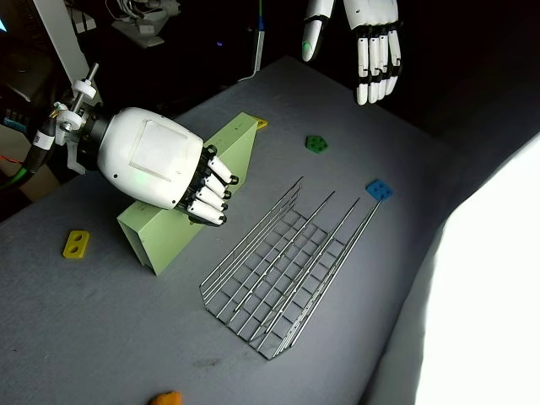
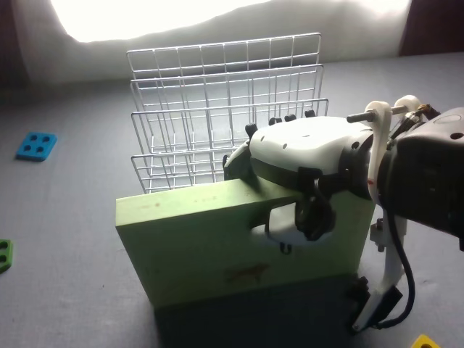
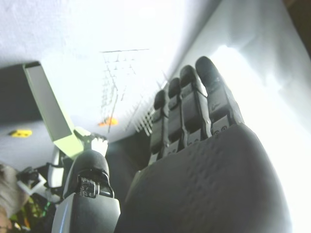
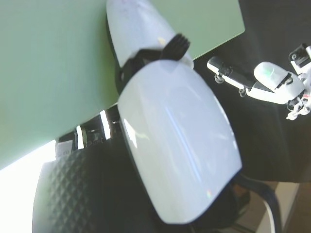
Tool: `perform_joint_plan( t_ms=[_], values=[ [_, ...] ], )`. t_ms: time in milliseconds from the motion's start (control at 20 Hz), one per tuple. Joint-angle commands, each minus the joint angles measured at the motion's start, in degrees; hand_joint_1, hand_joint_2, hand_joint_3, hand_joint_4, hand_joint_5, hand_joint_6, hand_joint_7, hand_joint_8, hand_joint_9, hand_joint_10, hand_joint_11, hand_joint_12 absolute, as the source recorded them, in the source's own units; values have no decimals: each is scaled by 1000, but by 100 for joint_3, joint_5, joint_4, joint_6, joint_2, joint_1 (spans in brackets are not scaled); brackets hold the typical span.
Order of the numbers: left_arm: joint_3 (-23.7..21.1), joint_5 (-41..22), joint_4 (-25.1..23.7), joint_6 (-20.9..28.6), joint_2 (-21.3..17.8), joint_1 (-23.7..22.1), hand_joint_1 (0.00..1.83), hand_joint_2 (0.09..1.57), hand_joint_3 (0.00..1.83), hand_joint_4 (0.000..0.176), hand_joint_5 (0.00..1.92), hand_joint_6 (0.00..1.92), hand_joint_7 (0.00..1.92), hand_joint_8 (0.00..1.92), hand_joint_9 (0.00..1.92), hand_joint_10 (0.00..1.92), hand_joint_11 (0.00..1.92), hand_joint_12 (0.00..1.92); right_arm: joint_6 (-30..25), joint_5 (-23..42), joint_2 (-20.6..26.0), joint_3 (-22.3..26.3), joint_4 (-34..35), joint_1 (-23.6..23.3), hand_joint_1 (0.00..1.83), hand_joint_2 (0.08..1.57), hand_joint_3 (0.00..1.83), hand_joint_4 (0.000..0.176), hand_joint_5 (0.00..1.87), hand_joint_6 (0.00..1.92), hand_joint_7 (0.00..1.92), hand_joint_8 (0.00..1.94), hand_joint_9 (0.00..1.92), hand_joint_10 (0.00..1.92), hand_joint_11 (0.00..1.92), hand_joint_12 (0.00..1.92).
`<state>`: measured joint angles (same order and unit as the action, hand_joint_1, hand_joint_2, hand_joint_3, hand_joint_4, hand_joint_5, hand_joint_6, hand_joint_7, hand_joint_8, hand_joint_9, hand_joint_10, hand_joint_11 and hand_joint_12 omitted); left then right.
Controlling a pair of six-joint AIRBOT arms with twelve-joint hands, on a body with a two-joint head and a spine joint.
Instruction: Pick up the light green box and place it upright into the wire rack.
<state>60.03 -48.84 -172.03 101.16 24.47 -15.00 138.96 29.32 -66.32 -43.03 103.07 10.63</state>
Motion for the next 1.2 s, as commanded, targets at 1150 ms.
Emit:
perform_joint_plan(
  t_ms=[1150],
  values=[
    [64,484,-55,-1,-3,-87,0,1228,0,0,185,5,207,5,208,4,0,587,-347,-192,254,-141,-1276,-1450,1209,1230,0,0,820,1049,744,1612,523,1668,306,1902]
  ],
)
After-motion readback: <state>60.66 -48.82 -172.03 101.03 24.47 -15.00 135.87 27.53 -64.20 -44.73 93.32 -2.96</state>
